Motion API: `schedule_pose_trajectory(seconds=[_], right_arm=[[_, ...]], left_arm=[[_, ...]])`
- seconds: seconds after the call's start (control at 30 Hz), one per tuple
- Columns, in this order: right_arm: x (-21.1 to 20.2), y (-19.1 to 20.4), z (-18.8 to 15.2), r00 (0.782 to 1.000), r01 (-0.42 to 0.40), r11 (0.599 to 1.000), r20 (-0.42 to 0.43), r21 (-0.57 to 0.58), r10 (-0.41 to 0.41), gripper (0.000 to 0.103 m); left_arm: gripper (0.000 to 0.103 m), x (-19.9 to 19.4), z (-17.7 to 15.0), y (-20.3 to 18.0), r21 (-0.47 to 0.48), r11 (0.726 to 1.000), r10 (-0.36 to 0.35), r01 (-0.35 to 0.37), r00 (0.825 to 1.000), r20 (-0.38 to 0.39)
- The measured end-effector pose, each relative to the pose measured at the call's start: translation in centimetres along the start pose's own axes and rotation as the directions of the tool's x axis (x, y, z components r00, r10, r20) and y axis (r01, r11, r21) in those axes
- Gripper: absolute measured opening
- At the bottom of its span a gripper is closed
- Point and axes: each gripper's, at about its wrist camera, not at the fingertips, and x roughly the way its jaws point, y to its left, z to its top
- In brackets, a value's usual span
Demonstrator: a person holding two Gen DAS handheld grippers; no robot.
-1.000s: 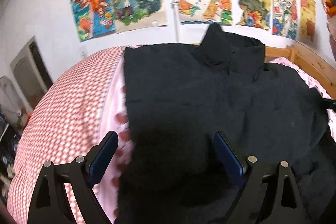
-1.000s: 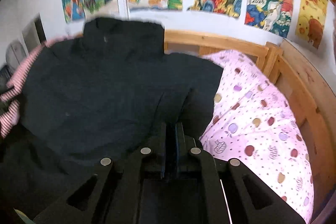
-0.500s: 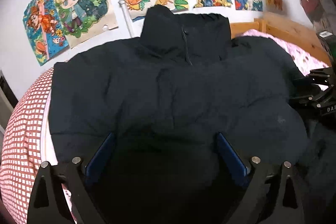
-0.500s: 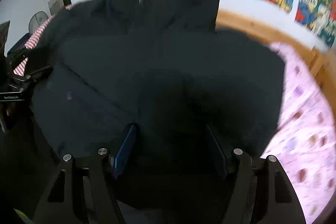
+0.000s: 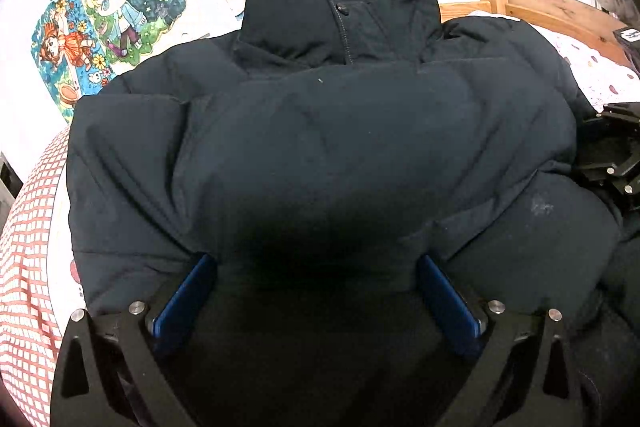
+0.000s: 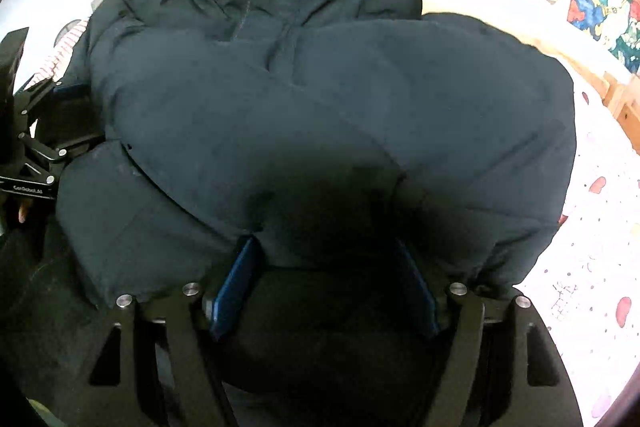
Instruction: Fold large clothes
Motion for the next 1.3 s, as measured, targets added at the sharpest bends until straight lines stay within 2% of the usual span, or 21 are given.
schedule_pose_trajectory(seconds=[0.13, 0.23, 0.33, 0.43, 0.53, 0.6, 0.67, 0.73, 0.77, 0.83, 0.9, 0.97, 1.07, 1.13, 1.17, 1.2, 1.23, 1.27, 1.3], right_arm=[[-0.7, 0.4, -0.1, 1.000, -0.009, 1.000, -0.005, -0.006, 0.009, 0.074], [-2.1, 0.3, 1.1, 0.999, -0.005, 1.000, -0.043, 0.027, 0.006, 0.082], [-5.3, 0.1, 2.1, 1.000, -0.017, 0.997, 0.005, 0.073, 0.017, 0.085], [-7.8, -1.1, 3.0, 0.997, -0.008, 0.994, 0.073, 0.113, 0.000, 0.086], [-8.6, -4.0, 5.2, 0.990, 0.038, 0.982, 0.125, 0.185, -0.061, 0.086], [-8.7, -5.1, 6.5, 0.990, 0.039, 0.974, 0.126, 0.224, -0.068, 0.086], [-7.7, -6.2, 10.0, 0.988, 0.040, 0.973, 0.138, 0.226, -0.073, 0.086], [-6.4, -7.0, 13.7, 0.986, 0.048, 0.974, 0.142, 0.223, -0.081, 0.086], [-5.2, -7.5, 15.7, 0.988, 0.033, 0.969, 0.136, 0.245, -0.068, 0.086], [-2.7, -8.6, 18.6, 0.991, -0.009, 0.948, 0.130, 0.317, -0.034, 0.086], [-0.6, -8.8, 20.5, 0.991, -0.054, 0.921, 0.135, 0.386, 0.001, 0.086], [1.3, -9.1, 22.0, 0.991, -0.045, 0.911, 0.137, 0.409, -0.013, 0.086], [3.8, -9.6, 22.5, 0.991, -0.043, 0.900, 0.133, 0.434, -0.018, 0.085], [5.0, -10.3, 22.8, 0.993, -0.046, 0.887, 0.122, 0.460, -0.011, 0.076], [5.8, -10.5, 22.7, 0.993, -0.054, 0.880, 0.121, 0.471, -0.004, 0.061], [6.4, -10.8, 22.8, 0.992, -0.066, 0.874, 0.123, 0.481, 0.007, 0.041], [6.6, -11.0, 22.7, 0.991, -0.081, 0.867, 0.133, 0.492, 0.018, 0.033], [6.9, -11.0, 22.4, 0.988, -0.105, 0.862, 0.150, 0.495, 0.034, 0.024], [6.9, -11.1, 22.1, 0.985, -0.126, 0.861, 0.169, 0.493, 0.047, 0.018]], left_arm=[[0.103, -0.4, 0.1, -0.3, 0.009, 1.000, 0.021, -0.021, 1.000, 0.008], [0.103, -2.6, 0.5, 0.2, -0.012, 0.999, 0.050, -0.049, 0.997, 0.065], [0.103, -4.3, 1.1, 2.1, -0.091, 0.994, 0.073, -0.063, 0.992, 0.105], [0.103, -4.9, 2.1, 5.7, -0.235, 0.968, 0.110, -0.085, 0.989, 0.094], [0.103, -6.0, 4.5, 9.2, -0.317, 0.943, 0.143, -0.097, 0.982, 0.125], [0.103, -6.1, 7.3, 10.8, -0.309, 0.939, 0.203, -0.148, 0.967, 0.155], [0.103, -4.9, 9.8, 11.7, -0.292, 0.940, 0.228, -0.175, 0.961, 0.156], [0.103, -3.0, 12.5, 12.4, -0.251, 0.965, 0.124, -0.076, 0.976, 0.182], [0.103, -2.0, 13.9, 12.8, -0.227, 0.974, 0.056, -0.007, 0.977, 0.208], [0.103, -0.6, 16.1, 12.8, -0.226, 0.974, 0.039, 0.012, 0.974, 0.222], [0.103, 0.5, 17.4, 12.0, -0.211, 0.975, -0.008, 0.066, 0.964, 0.264], [0.103, 1.9, 18.2, 10.8, -0.189, 0.978, -0.037, 0.088, 0.966, 0.255], [0.103, 3.2, 19.2, 9.3, -0.168, 0.978, -0.080, 0.125, 0.964, 0.252], [0.103, 4.1, 19.7, 8.3, -0.153, 0.982, -0.068, 0.108, 0.967, 0.245], [0.096, 4.4, 19.8, 8.0, -0.159, 0.983, -0.053, 0.094, 0.969, 0.242], [0.079, 4.3, 19.5, 7.8, -0.171, 0.981, -0.049, 0.092, 0.969, 0.240], [0.066, 4.7, 19.4, 7.8, -0.194, 0.976, -0.050, 0.097, 0.971, 0.234], [0.036, 4.9, 19.2, 7.9, -0.224, 0.968, -0.060, 0.113, 0.972, 0.229], [0.014, 5.1, 18.8, 8.0, -0.240, 0.960, -0.087, 0.146, 0.967, 0.241]])
